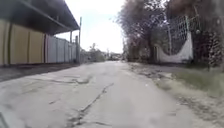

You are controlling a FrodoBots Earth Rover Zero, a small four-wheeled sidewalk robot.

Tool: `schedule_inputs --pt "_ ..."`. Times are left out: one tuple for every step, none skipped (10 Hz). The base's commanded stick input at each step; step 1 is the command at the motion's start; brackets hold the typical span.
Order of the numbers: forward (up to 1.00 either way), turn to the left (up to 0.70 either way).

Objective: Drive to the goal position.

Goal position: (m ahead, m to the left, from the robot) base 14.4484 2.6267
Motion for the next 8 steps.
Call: schedule_inputs --pt "0.85 0.0" --pt "0.85 0.0" --pt "0.85 0.0" --pt "0.85 0.0" --pt "0.85 0.0" --pt "0.85 0.0" --pt "0.85 0.0" --pt "0.85 0.0"
